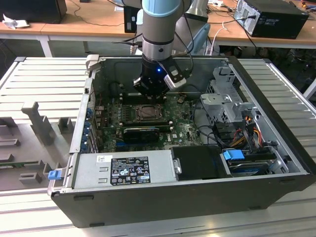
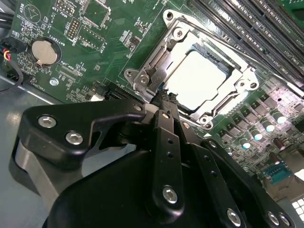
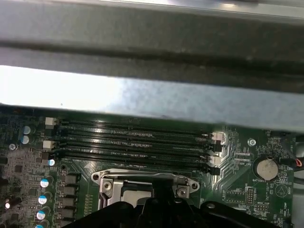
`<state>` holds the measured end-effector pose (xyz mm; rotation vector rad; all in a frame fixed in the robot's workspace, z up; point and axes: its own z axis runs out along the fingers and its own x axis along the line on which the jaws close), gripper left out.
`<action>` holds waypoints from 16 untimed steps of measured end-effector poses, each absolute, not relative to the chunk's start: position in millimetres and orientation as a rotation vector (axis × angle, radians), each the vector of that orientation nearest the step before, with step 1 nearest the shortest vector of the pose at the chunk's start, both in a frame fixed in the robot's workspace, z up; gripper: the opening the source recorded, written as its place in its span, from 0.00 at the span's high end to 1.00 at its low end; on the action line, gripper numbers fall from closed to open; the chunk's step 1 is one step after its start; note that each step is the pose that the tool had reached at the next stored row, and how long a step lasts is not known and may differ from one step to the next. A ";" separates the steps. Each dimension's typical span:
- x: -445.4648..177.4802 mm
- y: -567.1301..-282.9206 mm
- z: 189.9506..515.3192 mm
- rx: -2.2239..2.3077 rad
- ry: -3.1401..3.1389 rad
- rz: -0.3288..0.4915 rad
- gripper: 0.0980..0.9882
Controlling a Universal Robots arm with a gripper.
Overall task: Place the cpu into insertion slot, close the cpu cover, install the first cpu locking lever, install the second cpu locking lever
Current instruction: 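Install the second cpu locking lever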
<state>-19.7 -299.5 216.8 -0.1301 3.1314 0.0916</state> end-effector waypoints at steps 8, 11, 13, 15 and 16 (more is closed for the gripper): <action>-19.7 -300.7 231.4 -0.131 3.132 0.082 0.99; -19.7 -304.3 231.3 -0.131 3.132 0.080 0.99; -19.1 -306.3 230.6 -0.130 3.132 0.078 0.99; -18.7 -306.7 230.6 -0.130 3.132 0.078 0.99; -18.6 -307.2 230.6 -0.129 3.132 0.078 0.99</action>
